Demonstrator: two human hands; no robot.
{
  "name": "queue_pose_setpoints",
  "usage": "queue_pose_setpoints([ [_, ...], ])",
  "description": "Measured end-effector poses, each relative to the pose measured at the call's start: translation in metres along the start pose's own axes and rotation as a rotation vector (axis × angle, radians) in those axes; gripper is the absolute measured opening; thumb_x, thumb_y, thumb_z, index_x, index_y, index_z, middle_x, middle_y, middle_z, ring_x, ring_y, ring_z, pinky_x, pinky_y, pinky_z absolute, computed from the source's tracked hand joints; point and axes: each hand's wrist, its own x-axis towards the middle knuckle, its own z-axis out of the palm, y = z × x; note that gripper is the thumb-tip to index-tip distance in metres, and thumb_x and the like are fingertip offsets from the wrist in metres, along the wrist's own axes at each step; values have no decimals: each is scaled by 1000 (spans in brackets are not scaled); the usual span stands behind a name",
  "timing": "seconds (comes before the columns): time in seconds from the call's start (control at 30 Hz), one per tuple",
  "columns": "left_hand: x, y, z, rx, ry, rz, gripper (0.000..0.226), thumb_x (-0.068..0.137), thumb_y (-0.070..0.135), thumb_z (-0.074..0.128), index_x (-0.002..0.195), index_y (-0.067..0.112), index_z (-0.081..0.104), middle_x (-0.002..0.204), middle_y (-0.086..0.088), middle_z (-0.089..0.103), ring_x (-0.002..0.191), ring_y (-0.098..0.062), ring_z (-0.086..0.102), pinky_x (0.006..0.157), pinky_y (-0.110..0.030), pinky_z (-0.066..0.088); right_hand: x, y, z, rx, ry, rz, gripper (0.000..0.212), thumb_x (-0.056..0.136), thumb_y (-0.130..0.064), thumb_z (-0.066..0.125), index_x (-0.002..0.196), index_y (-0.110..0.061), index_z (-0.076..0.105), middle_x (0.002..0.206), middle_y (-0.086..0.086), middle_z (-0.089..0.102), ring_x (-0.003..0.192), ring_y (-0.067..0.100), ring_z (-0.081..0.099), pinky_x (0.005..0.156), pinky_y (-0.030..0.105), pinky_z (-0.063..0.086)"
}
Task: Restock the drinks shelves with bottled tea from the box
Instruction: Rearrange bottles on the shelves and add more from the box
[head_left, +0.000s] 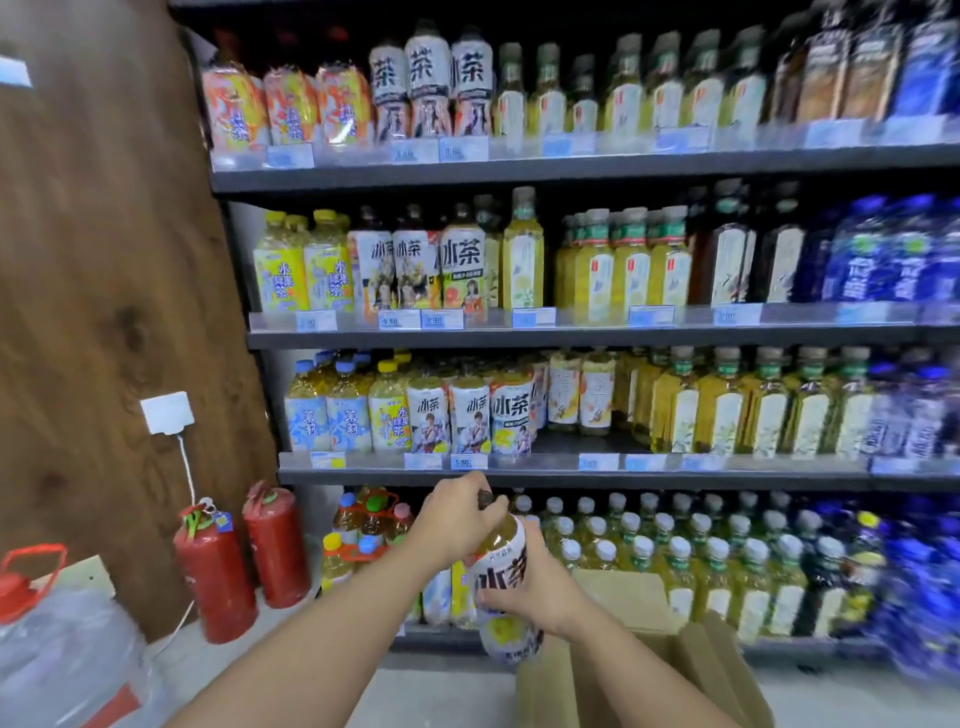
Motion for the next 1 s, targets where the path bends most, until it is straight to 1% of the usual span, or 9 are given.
queue_pose_setpoints([
  [0.07,15,7,4,-3,-16,10,32,91,50,58,78,21,52,69,3,58,62,-15,53,54,-31,38,4,-2,-13,-26,41,25,80,59,-40,87,122,-43,37,109,-18,63,96,-9,62,73,12,49],
  [0.23,70,22,1,-191,5,122,32,96,57,51,98,26,60,69,5,60,62,-3,56,52,-18,34,49,-4,-59,-114,217,47,82,54,-51,85,122,-45,40,107,-19,64,97,-2,62,82,28,55],
  [0.33,103,13,6,-266,47,103,27,102,50,42,109,31,59,83,7,64,73,-3,59,62,-21,42,82,-1,-93,-181,346,26,83,55,-55,85,123,-49,37,106,-29,60,98,-7,58,78,14,48],
  [0.43,133,-8,22,-189,64,90,31,105,43,40,114,23,61,97,6,63,87,-10,59,77,-28,48,116,4,-125,-240,465,-64,83,61,-52,87,124,-54,33,108,-40,51,100,-20,50,77,-1,39],
  [0.53,161,-29,41,-59,105,108,31,104,38,42,123,22,59,111,6,59,105,-12,54,90,-31,48,151,14,-153,-281,520,-98,84,66,-45,88,133,-47,37,119,-32,52,112,-9,49,96,15,41],
  [0.67,188,-44,65,123,186,241,30,100,31,46,123,20,62,116,3,60,114,-17,52,93,-32,48,194,26,-175,-241,624,-98,85,65,-41,89,132,-47,37,118,-27,56,111,-6,52,95,18,42],
  [0.8,214,-56,89,262,216,415,31,95,26,48,122,17,61,121,1,56,118,-20,52,96,-37,48,239,38,-182,-166,643,-98,82,66,-39,90,130,-43,37,119,-20,59,108,-1,56,94,23,48],
  [0.87,224,-62,104,292,218,410,38,96,26,46,130,17,59,134,-4,53,131,-24,46,104,-44,44,258,51,-180,-146,602,-60,80,65,-40,90,127,-38,39,117,-18,59,107,3,57,93,26,50],
  [1.0,233,-69,131,321,203,351,49,96,31,40,142,18,52,151,-7,44,145,-28,33,115,-52,34,282,77,-168,-53,415,-13,60,68,-40,89,116,-38,55,108,-25,67,100,-5,63,87,19,53],
])
